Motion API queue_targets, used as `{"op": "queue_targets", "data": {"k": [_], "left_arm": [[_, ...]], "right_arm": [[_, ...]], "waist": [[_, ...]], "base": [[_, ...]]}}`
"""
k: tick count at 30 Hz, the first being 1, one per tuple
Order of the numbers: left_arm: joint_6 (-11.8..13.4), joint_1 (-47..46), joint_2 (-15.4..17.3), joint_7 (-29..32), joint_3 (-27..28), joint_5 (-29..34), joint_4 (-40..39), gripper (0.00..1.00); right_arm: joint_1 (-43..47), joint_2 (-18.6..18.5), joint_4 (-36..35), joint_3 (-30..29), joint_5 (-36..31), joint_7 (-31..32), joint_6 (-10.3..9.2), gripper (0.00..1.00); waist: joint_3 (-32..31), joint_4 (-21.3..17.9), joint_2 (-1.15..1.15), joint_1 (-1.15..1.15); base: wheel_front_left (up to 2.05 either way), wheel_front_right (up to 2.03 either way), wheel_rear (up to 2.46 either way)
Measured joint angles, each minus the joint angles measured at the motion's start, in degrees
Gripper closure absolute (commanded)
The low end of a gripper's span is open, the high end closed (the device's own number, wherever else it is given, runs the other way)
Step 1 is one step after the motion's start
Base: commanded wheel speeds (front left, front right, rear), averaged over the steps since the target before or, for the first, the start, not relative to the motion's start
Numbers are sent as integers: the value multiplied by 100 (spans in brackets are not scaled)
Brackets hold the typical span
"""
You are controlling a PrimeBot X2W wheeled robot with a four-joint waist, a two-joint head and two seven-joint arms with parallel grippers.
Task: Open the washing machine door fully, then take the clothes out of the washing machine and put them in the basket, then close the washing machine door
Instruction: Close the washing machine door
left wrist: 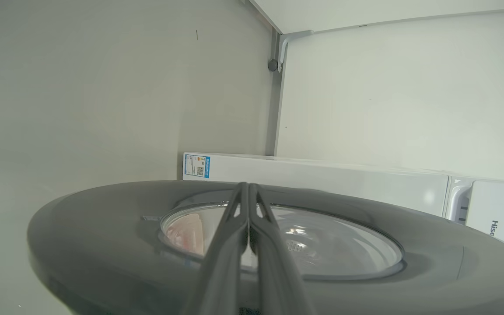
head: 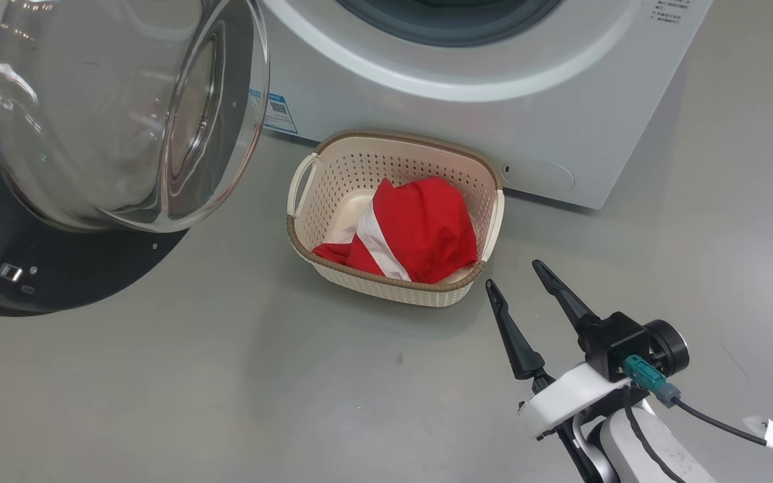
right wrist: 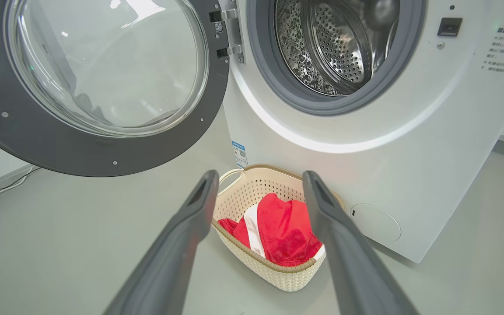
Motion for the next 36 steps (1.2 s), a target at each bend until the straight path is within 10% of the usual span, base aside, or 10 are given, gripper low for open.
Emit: {"op": "queue_targets", "data": {"k": [36], "left_arm": [[-912, 592, -822, 1349, -286, -256, -174, 100]], "right_arm": [[29, 62, 98, -15, 131, -49, -10, 0]], "waist": [[-325, -10, 0, 0]], "base": [[0, 0, 0]]}}
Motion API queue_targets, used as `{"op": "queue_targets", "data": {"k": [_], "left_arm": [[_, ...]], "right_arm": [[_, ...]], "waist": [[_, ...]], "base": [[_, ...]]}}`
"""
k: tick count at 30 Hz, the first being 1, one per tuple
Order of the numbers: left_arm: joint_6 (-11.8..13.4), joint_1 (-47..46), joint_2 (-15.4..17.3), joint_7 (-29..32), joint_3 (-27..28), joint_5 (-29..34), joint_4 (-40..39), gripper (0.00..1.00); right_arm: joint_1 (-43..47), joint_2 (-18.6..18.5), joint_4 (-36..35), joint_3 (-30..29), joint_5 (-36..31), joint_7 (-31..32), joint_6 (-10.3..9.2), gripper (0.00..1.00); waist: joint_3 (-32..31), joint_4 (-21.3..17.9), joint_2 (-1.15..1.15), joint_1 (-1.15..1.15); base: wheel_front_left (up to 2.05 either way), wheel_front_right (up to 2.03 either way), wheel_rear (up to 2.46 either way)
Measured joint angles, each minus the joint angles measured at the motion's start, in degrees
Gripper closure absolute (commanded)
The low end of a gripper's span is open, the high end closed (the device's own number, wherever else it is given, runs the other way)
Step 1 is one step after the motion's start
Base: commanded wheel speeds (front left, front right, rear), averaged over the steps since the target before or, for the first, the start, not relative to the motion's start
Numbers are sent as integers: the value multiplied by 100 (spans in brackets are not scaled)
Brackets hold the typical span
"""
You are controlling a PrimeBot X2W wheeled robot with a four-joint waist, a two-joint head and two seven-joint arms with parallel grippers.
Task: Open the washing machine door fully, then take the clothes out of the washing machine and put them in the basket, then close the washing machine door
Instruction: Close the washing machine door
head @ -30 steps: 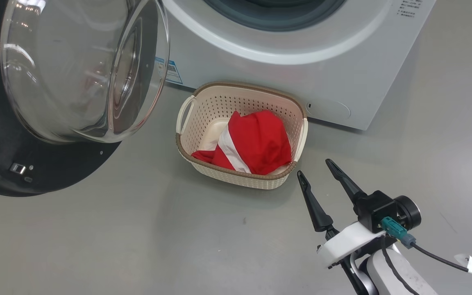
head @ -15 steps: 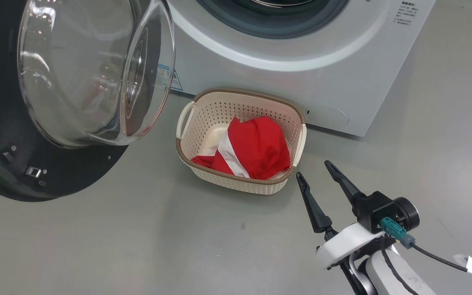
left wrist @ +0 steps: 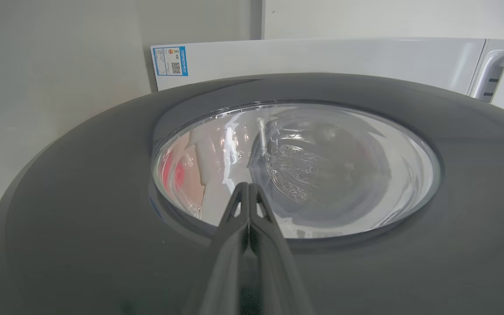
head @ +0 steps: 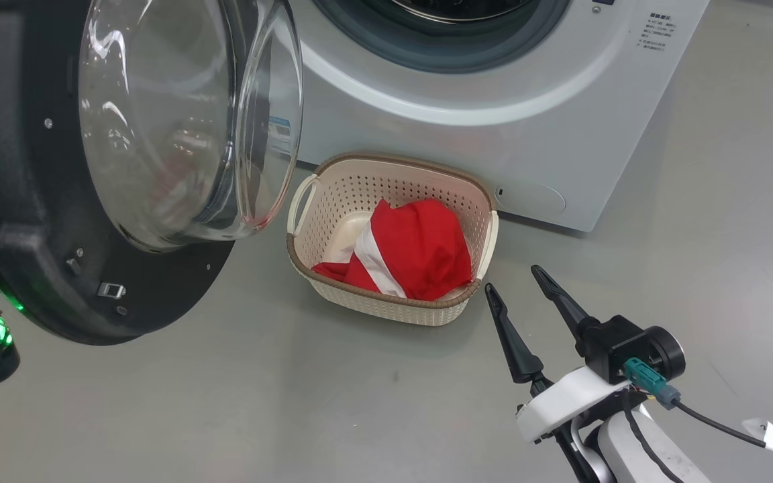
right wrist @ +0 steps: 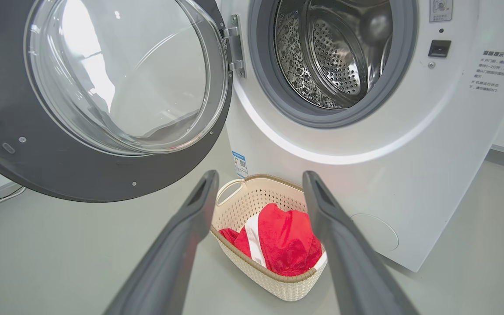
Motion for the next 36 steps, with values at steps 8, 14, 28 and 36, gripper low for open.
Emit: {"op": "queue_targets", "data": {"k": [8, 14, 28, 36], "left_arm": [[-93, 151, -255, 428, -160, -42, -243, 100], [-140, 396, -535, 861, -302, -103, -528, 100], [-145, 840, -1065, 1403, -398, -409, -1209, 100], [-147, 1162, -1115, 1538, -355, -598, -1606, 100]], "right_arm": [[35, 12, 16, 0, 30, -1, -5, 0], [40, 32, 37, -1, 31, -2, -7, 0], [64, 53, 54, 5, 41, -8, -9, 0], [84, 70, 99, 78, 55, -8, -8, 0]], "waist": [[-62, 20, 0, 0], [-132, 32, 0, 0], [-238, -32, 0, 0], [-289, -192, 0, 0]], "base": [[0, 0, 0], [0, 0, 0], [0, 0, 0], [0, 0, 0]]}}
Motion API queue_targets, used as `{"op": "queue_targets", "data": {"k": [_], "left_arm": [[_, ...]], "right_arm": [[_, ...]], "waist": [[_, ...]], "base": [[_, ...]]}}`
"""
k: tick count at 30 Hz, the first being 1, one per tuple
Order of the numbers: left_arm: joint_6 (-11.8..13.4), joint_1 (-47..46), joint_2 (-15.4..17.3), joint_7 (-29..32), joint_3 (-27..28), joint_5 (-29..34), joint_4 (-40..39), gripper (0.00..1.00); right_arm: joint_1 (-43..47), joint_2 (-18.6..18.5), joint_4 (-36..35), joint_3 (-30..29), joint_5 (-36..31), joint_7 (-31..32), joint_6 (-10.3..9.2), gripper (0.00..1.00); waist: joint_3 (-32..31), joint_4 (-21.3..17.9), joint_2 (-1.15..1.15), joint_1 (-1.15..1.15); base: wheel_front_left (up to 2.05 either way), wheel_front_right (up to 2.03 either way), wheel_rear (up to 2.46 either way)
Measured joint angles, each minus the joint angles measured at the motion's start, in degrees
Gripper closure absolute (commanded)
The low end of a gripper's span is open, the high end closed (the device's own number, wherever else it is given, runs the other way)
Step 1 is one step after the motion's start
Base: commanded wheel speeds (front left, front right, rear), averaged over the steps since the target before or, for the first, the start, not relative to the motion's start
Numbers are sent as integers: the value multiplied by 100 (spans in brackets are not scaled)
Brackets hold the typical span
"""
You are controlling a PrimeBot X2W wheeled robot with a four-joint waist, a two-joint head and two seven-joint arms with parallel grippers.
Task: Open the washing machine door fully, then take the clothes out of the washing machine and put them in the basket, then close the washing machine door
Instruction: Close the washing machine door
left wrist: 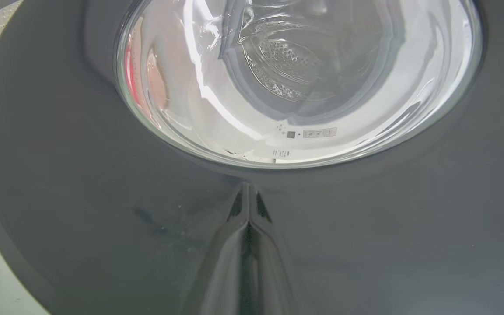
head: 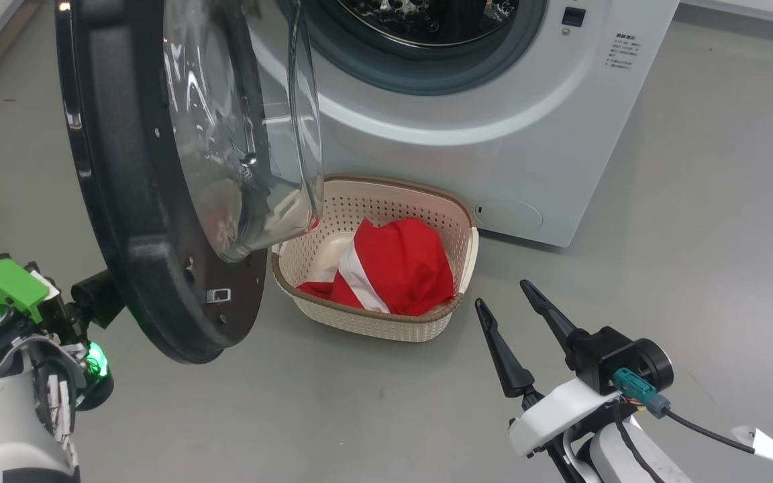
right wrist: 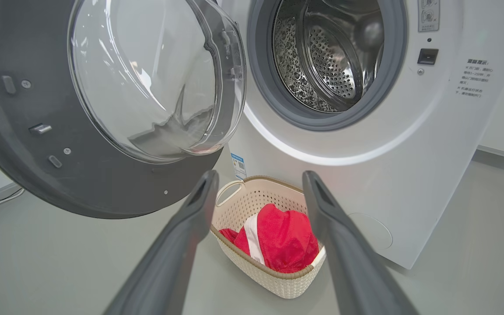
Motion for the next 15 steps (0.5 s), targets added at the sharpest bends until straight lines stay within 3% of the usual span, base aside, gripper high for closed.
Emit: {"op": "queue_targets", "data": {"k": [15], "left_arm": [[9, 364, -88, 155, -113, -495, -651, 100]], "right_arm": [[37, 27, 26, 90, 21, -1, 1, 0]], "waist": [[-43, -382, 0, 0]], "base": [[0, 0, 0]]}}
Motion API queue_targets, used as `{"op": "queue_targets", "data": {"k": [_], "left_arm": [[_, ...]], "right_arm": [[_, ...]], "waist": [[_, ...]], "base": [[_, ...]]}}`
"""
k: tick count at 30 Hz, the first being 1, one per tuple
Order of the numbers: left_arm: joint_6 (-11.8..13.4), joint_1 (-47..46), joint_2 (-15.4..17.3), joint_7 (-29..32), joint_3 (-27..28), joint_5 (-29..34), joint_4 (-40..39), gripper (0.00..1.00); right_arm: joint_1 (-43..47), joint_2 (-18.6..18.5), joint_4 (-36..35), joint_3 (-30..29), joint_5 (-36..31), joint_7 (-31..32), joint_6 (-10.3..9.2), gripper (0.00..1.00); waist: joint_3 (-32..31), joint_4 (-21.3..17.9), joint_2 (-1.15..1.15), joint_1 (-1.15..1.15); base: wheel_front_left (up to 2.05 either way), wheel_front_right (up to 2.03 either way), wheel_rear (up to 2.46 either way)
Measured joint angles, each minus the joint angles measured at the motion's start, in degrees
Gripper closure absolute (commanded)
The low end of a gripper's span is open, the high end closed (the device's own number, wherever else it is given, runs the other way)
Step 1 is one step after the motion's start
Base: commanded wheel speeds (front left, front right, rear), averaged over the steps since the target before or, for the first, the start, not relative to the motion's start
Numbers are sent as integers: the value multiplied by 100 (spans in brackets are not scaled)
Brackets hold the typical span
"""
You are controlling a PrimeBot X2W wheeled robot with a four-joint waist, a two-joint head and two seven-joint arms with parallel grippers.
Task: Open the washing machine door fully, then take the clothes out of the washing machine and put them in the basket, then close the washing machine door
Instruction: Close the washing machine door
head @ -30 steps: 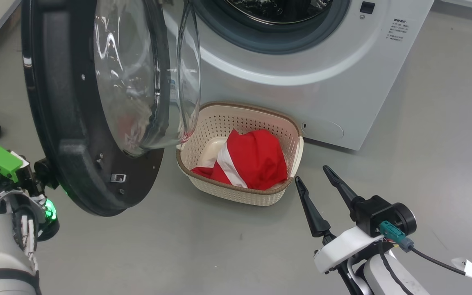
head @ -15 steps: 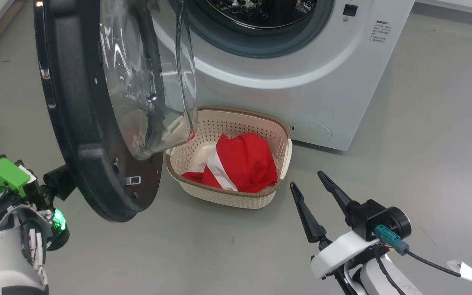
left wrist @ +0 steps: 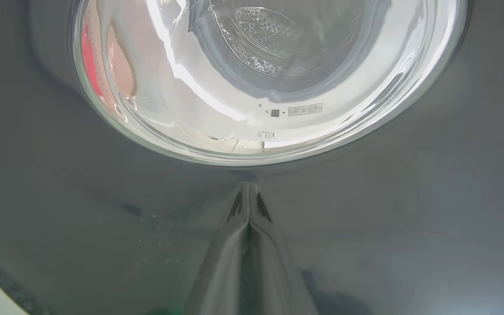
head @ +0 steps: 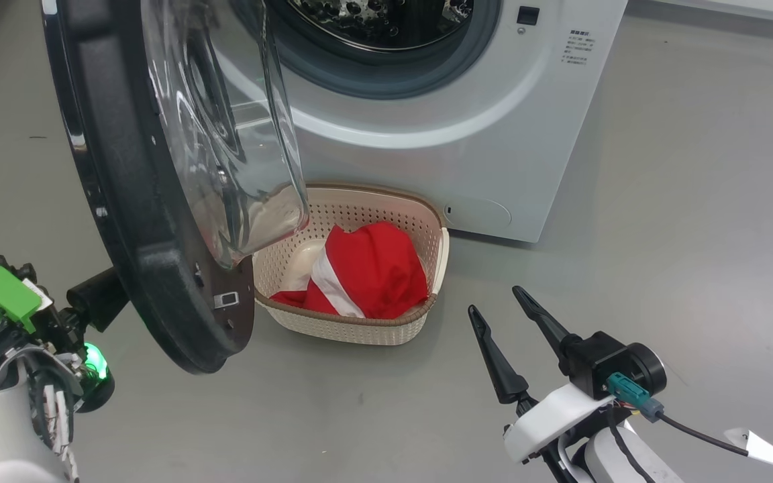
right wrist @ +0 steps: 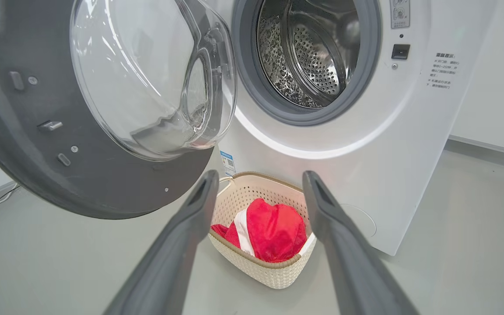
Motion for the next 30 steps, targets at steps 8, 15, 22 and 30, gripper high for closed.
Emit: {"op": "queue_targets", "data": {"k": [8, 15, 22, 30], "left_arm": [[118, 133, 4, 8, -332, -528, -21, 100], [200, 170, -7, -30, -778, -945, -44, 100], [232, 305, -16, -296, -1061, -1131, -235, 100], [111, 570, -29, -1272, -1120, -510, -772, 100]], "right_arm": [[0, 21, 12, 35, 7, 0, 0, 0], [1, 21, 10, -40, 8, 0, -43, 0], [1, 24, -9, -71, 9, 0, -44, 0], [8, 25, -16, -194, 51, -1, -93, 0]], "waist": [[-10, -200, 0, 0], [27, -291, 0, 0], [53, -328, 0, 0], [17, -302, 0, 0]], "base": [[0, 0, 0], [0, 0, 0], [0, 0, 0], [0, 0, 0]]}}
